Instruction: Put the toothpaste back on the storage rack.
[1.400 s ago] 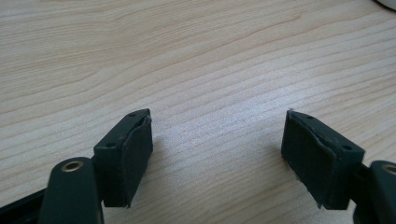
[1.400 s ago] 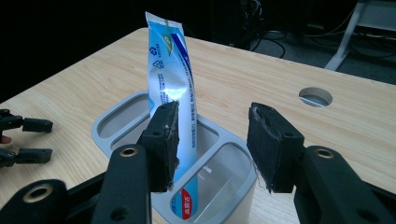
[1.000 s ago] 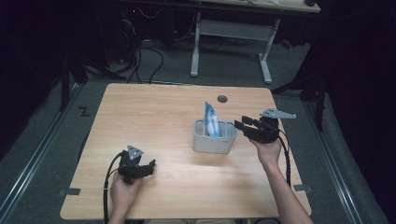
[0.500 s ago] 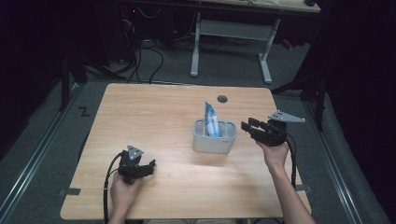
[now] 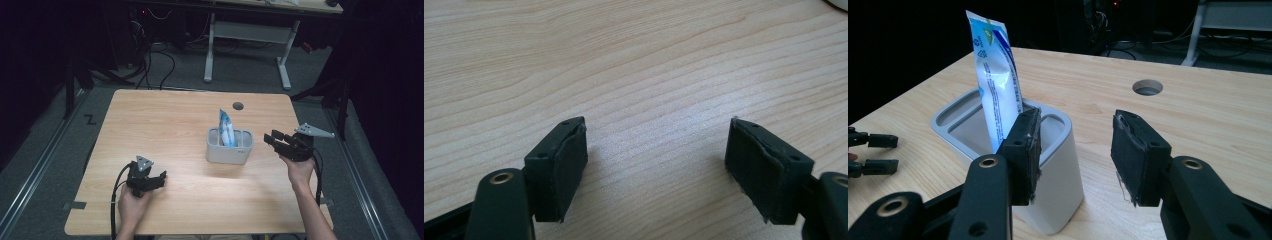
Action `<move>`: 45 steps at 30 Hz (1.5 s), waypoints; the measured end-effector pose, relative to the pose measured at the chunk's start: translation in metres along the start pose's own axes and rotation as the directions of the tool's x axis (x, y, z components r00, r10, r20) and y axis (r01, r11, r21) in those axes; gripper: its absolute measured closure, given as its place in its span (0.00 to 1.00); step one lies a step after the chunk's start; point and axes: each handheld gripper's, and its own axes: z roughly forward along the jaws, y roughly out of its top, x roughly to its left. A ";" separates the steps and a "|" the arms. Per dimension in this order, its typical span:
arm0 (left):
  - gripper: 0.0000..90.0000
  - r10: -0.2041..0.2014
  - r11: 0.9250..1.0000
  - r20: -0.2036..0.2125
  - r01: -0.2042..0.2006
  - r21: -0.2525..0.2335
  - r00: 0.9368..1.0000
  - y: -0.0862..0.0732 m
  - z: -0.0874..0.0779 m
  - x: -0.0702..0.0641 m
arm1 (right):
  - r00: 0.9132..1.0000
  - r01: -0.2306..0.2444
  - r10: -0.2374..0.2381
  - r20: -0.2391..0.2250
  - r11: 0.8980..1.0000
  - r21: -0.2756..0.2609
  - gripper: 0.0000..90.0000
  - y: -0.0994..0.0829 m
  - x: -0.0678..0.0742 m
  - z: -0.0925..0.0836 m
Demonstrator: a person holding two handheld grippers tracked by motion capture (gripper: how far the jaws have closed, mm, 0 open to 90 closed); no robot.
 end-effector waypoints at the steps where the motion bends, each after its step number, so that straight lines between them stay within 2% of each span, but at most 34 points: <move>1: 0.28 0.000 1.000 0.000 0.000 0.000 1.000 0.000 0.000 0.000 | 1.000 -0.003 0.003 0.000 1.000 -0.002 0.61 -0.003 -0.002 -0.002; 12: 0.28 0.000 1.000 0.000 0.000 0.000 1.000 0.000 0.000 0.000 | 1.000 -0.024 0.024 0.006 1.000 -0.003 0.62 -0.016 -0.007 -0.010; 31: 0.28 0.000 1.000 0.000 0.000 0.000 1.000 0.000 0.000 0.000 | 0.999 -0.041 0.041 0.010 0.999 0.009 0.62 -0.034 -0.010 -0.016; 45: 0.28 0.000 1.000 0.001 0.000 0.000 1.000 0.000 0.000 0.000 | 0.997 -0.072 0.072 0.017 0.997 0.026 0.62 -0.050 -0.013 -0.018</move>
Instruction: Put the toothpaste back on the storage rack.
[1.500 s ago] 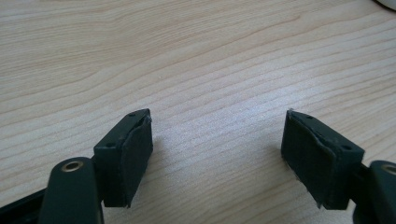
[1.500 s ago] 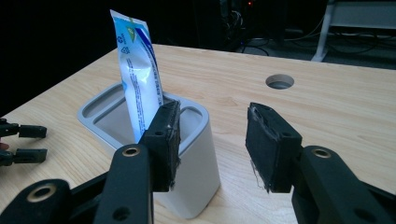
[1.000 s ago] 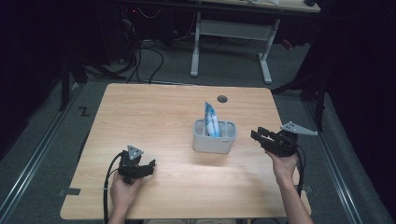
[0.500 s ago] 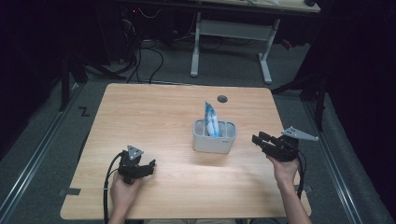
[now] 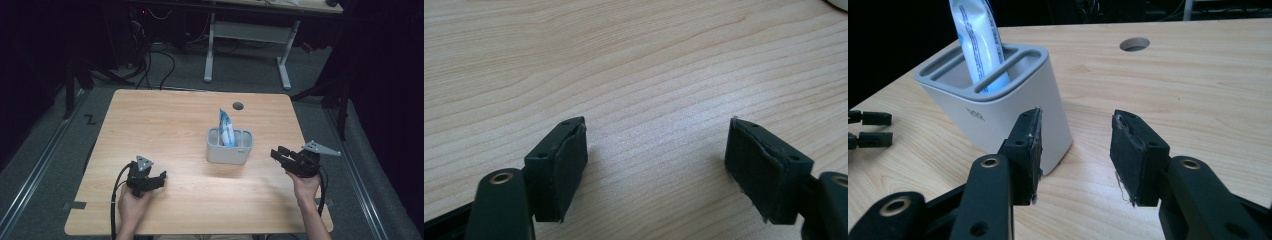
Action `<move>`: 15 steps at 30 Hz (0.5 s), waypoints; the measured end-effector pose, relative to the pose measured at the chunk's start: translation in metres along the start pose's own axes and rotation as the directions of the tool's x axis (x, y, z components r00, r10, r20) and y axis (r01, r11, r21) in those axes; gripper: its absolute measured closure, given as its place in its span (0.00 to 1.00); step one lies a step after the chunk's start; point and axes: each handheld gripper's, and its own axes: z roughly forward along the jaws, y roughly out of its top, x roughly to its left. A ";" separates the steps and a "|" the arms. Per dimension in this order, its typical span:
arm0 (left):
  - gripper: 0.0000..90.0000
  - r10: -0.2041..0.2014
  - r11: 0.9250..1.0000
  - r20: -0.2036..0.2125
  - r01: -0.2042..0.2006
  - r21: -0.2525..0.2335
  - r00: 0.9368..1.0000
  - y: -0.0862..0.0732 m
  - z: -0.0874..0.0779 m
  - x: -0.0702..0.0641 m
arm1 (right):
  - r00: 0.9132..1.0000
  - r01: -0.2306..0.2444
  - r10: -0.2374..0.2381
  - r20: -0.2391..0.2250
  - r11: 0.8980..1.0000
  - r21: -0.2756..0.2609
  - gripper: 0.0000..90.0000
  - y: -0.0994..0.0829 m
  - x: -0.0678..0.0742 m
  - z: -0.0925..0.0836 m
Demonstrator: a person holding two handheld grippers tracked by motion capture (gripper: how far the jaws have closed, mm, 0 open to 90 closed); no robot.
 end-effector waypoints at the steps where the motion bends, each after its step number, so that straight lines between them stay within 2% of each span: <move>1: 0.28 0.000 1.000 0.000 0.000 0.000 1.000 0.000 0.000 0.000 | 1.000 -0.001 0.001 0.000 1.000 0.000 0.62 -0.001 -0.001 0.000; 15: 0.28 -0.001 1.000 0.000 0.001 0.000 1.000 0.000 0.000 0.000 | 1.000 -0.023 0.023 0.015 1.000 0.012 0.62 -0.014 -0.006 -0.002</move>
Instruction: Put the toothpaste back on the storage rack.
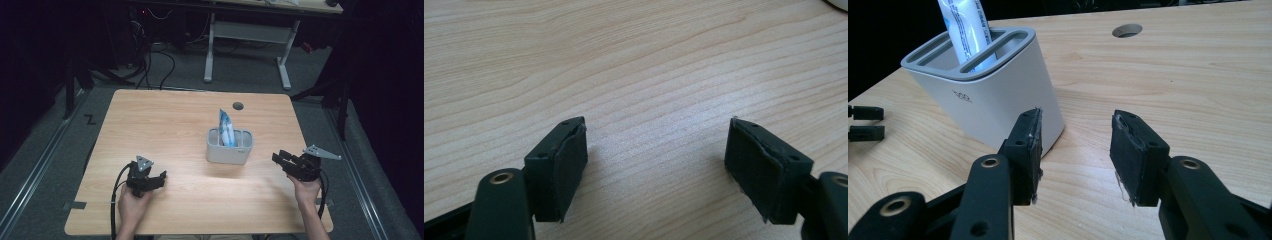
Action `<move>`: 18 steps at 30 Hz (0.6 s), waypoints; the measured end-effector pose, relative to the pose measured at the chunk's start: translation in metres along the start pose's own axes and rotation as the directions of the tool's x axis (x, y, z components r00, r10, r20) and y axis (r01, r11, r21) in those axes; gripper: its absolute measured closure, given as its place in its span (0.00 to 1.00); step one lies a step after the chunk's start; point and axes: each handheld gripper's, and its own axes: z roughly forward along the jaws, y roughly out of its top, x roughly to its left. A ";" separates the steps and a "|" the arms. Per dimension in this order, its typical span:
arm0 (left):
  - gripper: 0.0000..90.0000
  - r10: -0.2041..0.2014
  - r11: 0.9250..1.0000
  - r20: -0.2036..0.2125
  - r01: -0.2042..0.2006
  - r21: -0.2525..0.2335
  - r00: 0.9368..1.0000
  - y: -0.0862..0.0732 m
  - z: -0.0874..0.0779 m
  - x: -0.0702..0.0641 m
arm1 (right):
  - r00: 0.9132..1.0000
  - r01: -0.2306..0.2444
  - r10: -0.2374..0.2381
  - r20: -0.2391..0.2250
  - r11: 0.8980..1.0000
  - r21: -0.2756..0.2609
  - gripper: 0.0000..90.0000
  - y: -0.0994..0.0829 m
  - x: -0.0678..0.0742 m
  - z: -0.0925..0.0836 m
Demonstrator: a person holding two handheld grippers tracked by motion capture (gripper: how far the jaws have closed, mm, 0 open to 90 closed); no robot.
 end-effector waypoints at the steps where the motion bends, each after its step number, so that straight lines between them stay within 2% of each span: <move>1: 0.28 0.000 1.000 0.000 0.000 0.000 1.000 0.000 0.000 0.000 | 1.000 0.001 -0.001 0.001 1.000 0.000 0.62 -0.001 0.000 0.000; 4: 0.28 0.000 1.000 0.000 0.000 0.000 1.000 0.000 0.000 0.000 | 1.000 0.004 -0.004 -0.005 1.000 -0.009 0.63 -0.003 0.001 0.000; 11: 0.28 0.000 1.000 0.000 0.000 0.000 1.000 0.000 0.000 0.000 | 1.000 -0.017 0.017 -0.003 1.000 0.014 0.63 -0.011 0.000 0.003; 18: 0.28 0.000 1.000 0.000 0.000 0.000 1.000 0.000 0.000 0.000 | 1.000 0.004 -0.004 0.007 0.999 0.041 0.63 -0.014 0.002 0.008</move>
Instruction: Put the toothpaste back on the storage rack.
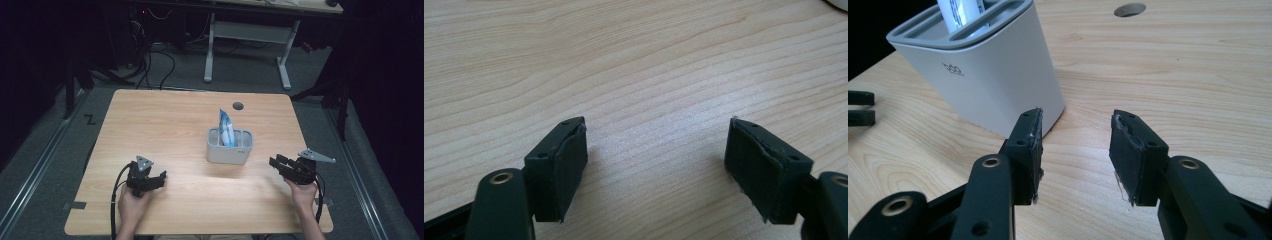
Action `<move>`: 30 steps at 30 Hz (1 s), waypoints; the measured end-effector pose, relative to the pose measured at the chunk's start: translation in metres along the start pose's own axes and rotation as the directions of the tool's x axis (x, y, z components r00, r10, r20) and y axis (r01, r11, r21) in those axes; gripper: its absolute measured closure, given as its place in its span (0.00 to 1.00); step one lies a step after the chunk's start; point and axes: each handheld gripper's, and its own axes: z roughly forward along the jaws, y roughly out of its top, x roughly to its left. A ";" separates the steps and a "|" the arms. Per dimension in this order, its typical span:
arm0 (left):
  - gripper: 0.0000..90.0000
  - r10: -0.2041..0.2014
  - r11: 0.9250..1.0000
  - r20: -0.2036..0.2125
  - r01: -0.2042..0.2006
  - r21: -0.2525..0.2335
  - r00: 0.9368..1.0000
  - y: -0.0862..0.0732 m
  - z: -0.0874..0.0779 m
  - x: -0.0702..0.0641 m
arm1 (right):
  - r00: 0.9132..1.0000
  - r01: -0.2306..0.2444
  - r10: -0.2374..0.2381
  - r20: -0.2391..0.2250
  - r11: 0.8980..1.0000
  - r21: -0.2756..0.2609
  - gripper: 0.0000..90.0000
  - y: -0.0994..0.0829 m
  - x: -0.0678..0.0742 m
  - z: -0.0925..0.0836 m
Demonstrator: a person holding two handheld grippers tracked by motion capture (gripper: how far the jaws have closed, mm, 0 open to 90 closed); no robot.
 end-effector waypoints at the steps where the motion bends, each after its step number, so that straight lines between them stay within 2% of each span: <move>1: 0.28 0.000 1.000 0.000 0.000 0.000 1.000 0.000 0.000 0.000 | 1.000 0.000 0.000 0.003 1.000 0.006 0.63 0.000 0.001 0.001; 8: 0.28 0.001 1.000 0.000 -0.001 0.001 1.000 0.000 0.000 0.000 | 1.000 0.015 -0.015 -0.001 1.000 0.011 0.62 -0.002 0.005 0.008; 17: 0.28 0.000 1.000 0.000 0.000 0.000 1.000 0.000 0.000 0.000 | 1.000 0.029 -0.029 0.005 0.999 0.046 0.62 -0.005 0.007 0.020; 30: 0.28 0.000 1.000 0.000 0.000 0.000 1.000 0.000 0.000 0.000 | 1.000 0.017 -0.018 0.013 0.997 0.079 0.60 -0.009 0.007 0.032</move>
